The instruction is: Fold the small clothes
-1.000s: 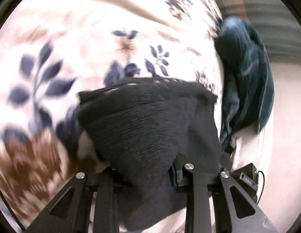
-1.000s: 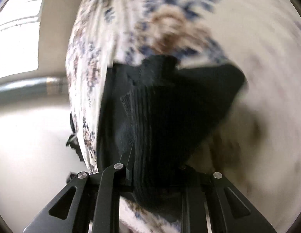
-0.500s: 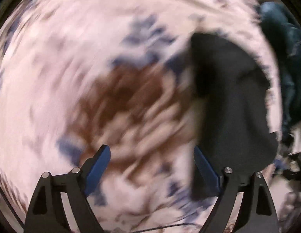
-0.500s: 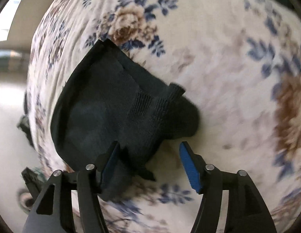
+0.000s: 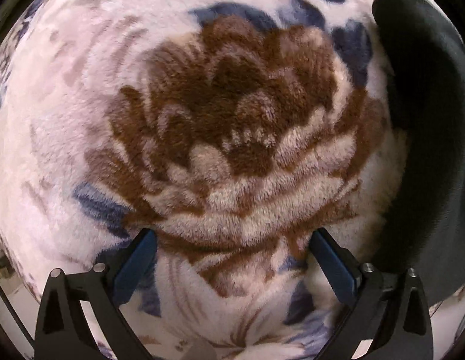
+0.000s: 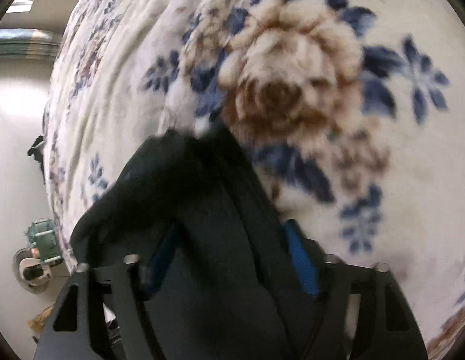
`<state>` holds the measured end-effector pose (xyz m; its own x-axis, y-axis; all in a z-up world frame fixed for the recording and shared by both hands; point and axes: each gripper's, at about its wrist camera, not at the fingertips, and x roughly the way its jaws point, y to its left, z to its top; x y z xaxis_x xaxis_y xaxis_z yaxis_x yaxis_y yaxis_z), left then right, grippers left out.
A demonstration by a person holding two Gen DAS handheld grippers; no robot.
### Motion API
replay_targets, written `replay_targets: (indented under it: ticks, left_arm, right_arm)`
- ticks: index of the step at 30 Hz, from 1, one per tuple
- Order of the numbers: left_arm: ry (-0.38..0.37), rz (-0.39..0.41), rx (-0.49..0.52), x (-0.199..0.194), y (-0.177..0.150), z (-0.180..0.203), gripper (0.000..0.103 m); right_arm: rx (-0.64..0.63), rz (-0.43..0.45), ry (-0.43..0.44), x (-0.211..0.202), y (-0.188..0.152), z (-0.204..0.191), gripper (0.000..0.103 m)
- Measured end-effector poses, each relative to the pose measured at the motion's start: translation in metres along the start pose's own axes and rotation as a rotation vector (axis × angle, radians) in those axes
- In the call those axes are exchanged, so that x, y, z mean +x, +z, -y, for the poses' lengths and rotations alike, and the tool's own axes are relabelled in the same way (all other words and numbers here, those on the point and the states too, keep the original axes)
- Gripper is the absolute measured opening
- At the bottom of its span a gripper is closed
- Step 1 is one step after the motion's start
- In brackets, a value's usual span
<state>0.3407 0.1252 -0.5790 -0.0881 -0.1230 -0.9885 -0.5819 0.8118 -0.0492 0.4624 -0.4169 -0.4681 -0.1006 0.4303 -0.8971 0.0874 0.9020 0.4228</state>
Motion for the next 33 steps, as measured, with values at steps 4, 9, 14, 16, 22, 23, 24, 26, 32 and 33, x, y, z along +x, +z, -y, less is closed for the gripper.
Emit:
replay_targets:
  ticks: [4, 9, 14, 16, 22, 23, 24, 26, 32, 33]
  left_arm:
    - [-0.078, 0.052, -0.033, -0.024, 0.009, -0.004, 0.103]
    - [-0.140, 0.124, -0.017, -0.043, 0.034, 0.004, 0.103]
    - [-0.300, 0.072, -0.087, -0.035, 0.070, 0.011, 0.103]
    - [-0.361, 0.047, -0.120, -0.027, 0.090, 0.016, 0.103]
    - [-0.381, 0.051, -0.117, -0.024, 0.126, 0.029, 0.100]
    - [-0.400, 0.049, -0.107, -0.030, 0.125, 0.035, 0.100]
    - [-0.432, 0.048, -0.093, -0.036, 0.121, 0.036, 0.100]
    - [-0.535, 0.030, -0.069, -0.045, 0.107, 0.021, 0.100]
    - [-0.806, -0.024, -0.091, -0.044, 0.069, 0.006, 0.101]
    - [-0.789, -0.017, -0.058, -0.040, 0.068, 0.013, 0.101]
  right_arm:
    - [-0.109, 0.112, -0.080, -0.026, -0.002, -0.027, 0.009]
    - [-0.190, 0.189, -0.127, -0.049, 0.006, -0.051, 0.007]
    - [-0.184, 0.129, -0.178, -0.026, 0.034, -0.051, 0.007]
    - [-0.177, 0.067, -0.168, -0.017, 0.038, -0.046, 0.008]
    - [-0.134, 0.002, -0.118, -0.022, 0.033, -0.021, 0.042]
    - [-0.131, -0.005, -0.110, -0.022, 0.032, -0.016, 0.043]
    - [-0.130, -0.023, -0.089, -0.022, 0.031, -0.010, 0.045]
    - [-0.141, -0.064, -0.035, -0.020, 0.028, -0.001, 0.058]
    - [-0.143, -0.214, 0.125, 0.004, 0.020, 0.029, 0.075]
    - [-0.143, -0.222, 0.146, 0.007, 0.019, 0.034, 0.075]
